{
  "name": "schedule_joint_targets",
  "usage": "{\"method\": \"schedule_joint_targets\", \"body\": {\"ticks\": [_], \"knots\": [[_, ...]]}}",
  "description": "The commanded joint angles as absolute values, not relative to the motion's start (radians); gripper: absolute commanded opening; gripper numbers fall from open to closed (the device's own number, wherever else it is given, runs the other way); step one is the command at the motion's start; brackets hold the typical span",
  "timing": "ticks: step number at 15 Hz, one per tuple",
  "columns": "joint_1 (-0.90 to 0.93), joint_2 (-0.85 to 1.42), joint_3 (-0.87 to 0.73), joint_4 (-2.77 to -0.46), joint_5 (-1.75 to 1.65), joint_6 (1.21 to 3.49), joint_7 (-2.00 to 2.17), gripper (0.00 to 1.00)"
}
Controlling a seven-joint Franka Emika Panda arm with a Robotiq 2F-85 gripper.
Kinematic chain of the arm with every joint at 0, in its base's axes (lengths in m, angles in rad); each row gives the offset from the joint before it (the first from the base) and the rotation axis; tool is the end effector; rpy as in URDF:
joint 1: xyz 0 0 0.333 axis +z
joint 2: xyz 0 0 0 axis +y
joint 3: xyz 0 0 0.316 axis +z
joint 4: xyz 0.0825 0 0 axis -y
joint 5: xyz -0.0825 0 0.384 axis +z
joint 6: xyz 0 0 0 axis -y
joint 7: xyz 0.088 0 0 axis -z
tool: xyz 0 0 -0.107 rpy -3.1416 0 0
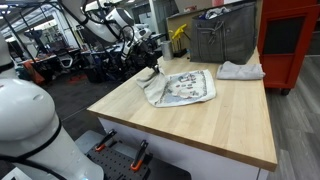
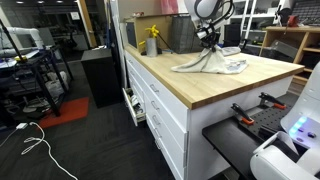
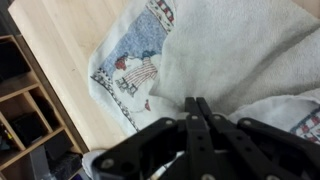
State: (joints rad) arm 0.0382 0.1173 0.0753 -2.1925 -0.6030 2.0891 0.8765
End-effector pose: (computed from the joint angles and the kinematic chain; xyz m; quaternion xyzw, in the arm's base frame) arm 0.5264 0.0317 0.3222 0.9470 -0.1915 0.0203 0.2572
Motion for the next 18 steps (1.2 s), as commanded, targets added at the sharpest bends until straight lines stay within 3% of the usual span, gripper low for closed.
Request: {"method": "schedule_joint_targets", "body": {"ticks": [1,18], "knots": [[0.045,0.139,0.031,-2.173,-0.562,2.04,0.929,0.01],[-0.009,0.185,-0.104,-2.075,-0.476,1.842,1.286,0.01]]}}
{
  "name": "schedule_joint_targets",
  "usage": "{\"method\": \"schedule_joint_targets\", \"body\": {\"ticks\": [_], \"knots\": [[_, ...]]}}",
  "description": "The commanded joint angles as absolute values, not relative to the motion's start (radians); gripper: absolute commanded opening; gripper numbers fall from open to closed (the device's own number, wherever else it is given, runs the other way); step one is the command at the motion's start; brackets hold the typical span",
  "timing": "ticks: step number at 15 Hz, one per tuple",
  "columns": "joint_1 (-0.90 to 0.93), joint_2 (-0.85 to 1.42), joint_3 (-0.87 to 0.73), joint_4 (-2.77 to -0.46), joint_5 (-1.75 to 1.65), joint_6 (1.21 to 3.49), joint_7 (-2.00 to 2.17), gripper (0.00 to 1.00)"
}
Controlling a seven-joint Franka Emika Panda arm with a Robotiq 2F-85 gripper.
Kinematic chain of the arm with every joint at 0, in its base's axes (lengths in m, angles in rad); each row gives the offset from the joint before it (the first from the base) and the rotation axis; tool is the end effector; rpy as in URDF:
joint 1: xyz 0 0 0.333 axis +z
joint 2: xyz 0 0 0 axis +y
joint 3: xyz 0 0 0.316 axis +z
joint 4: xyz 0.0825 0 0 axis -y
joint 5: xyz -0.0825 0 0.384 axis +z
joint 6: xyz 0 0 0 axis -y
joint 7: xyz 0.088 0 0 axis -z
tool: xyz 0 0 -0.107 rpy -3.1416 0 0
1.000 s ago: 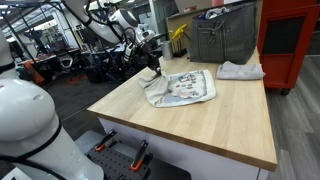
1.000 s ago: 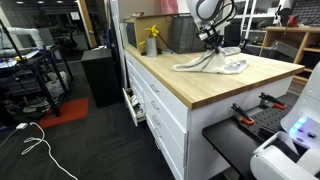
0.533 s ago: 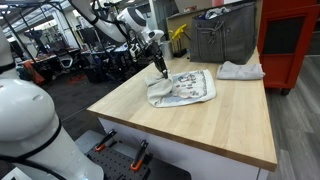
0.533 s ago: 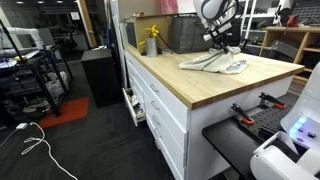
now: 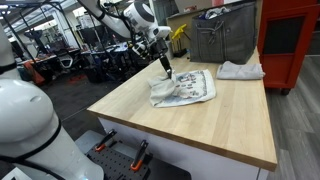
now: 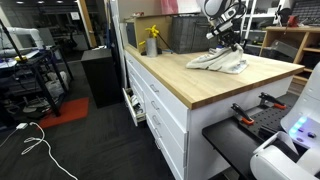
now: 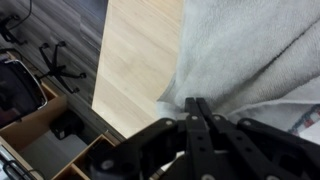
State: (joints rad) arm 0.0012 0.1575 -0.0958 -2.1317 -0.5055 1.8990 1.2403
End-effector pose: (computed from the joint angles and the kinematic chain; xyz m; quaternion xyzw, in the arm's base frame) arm 0.5156 -0.0840 0.3169 0.8215 -0.4895 -0.0368 0.2901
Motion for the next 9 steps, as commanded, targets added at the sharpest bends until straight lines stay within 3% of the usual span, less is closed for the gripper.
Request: {"method": "schedule_joint_targets", "body": {"ticks": [1,9], "knots": [[-0.011,0.19,-0.108,-2.066,-0.469,1.832,1.301,0.01],[-0.018,0.2,-0.113,-2.06,-0.444,1.824,1.343,0.03]]}}
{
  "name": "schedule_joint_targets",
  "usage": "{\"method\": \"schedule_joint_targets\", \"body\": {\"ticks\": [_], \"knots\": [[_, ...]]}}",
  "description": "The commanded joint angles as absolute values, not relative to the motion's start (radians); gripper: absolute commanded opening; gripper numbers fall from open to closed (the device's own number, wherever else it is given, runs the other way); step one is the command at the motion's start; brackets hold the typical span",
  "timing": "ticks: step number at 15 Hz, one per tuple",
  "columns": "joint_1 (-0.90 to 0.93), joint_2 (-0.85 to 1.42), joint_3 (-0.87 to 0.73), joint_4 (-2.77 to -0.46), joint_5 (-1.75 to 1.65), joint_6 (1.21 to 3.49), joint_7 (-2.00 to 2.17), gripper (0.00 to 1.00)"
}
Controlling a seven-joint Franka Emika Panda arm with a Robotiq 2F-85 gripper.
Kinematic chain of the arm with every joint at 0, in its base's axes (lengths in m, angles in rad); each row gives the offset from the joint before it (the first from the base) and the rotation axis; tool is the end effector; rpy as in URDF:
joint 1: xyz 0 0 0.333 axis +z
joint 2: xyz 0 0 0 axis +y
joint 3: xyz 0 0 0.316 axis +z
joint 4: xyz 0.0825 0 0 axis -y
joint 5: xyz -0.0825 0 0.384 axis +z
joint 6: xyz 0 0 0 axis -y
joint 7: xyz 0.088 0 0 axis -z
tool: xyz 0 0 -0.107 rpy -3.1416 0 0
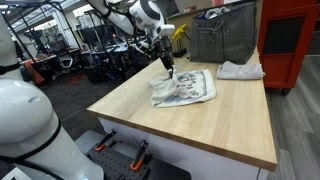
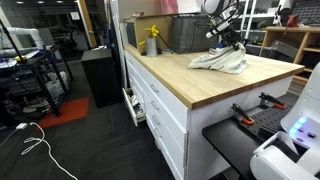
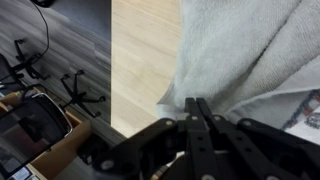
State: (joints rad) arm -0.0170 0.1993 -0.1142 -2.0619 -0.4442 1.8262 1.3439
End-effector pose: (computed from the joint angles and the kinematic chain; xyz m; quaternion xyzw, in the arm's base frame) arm 0.5228 -0.1034 0.3189 0.7698 -0.5658 -0.0552 0.2903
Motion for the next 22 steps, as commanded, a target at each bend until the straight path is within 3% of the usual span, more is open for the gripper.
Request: {"method": "schedule_joint_targets", "body": {"ticks": [1,8,22], "knots": [[-0.017,0.201,-0.113,-2.06,-0.444,1.824,1.343,0.03],[-0.017,0.204,-0.113,-2.061,-0.444,1.824,1.343,0.01],[-0.072,0.452,-0.229,-1.748,-0.467,1.797,1.353,0.01]]}}
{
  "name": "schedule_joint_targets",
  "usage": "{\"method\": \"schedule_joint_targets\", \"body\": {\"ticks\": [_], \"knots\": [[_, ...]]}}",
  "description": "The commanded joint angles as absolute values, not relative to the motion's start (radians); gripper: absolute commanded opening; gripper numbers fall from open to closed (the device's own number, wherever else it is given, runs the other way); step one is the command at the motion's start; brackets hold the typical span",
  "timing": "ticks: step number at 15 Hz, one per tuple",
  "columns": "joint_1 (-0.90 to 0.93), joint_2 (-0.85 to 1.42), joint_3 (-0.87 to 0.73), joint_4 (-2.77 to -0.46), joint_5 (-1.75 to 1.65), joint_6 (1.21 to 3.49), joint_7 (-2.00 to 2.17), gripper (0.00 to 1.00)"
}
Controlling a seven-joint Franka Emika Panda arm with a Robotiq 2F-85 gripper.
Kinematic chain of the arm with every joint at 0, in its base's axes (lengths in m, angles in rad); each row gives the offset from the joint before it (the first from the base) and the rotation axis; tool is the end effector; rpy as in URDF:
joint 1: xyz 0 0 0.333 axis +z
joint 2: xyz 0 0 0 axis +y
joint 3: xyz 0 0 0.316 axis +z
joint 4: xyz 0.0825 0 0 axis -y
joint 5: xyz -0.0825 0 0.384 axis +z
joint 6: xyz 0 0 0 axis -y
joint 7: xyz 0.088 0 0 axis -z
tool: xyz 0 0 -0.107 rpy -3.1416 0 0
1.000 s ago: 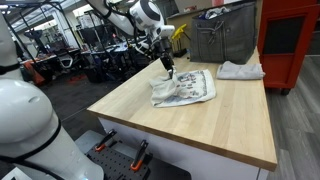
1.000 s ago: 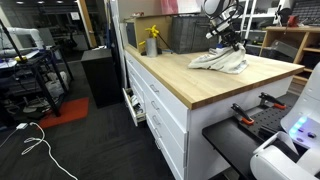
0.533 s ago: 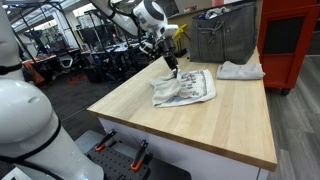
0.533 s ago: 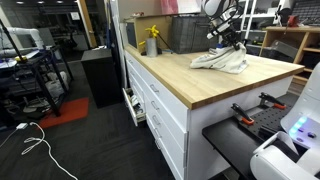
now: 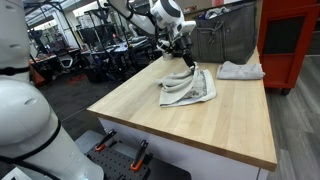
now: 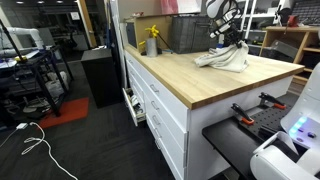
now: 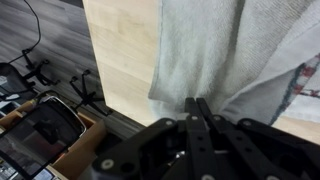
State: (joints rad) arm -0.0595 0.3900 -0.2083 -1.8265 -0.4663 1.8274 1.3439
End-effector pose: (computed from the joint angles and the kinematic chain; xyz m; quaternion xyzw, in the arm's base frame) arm 0.5704 -0.1868 0.3108 0.7269 -0.6131 -0.0334 0.3077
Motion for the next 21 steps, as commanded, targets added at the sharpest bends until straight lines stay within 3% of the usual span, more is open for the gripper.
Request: {"method": "schedule_joint_targets", "body": {"ticks": [1,7,8,9,18,21], "knots": [[-0.074,0.47,-0.239,-1.733,-0.469,1.794,1.359,0.01],[-0.089,0.593,-0.273,-1.642,-0.446,1.751,1.353,0.01],[-0.089,0.608,-0.274,-1.634,-0.444,1.741,1.348,0.28],[-0.087,0.618,-0.276,-1.627,-0.442,1.732,1.349,0.29],[-0.092,0.57,-0.266,-1.635,-0.396,1.736,1.328,0.95],[-0.098,0.522,-0.247,-1.63,-0.329,1.721,1.295,1.0]]}}
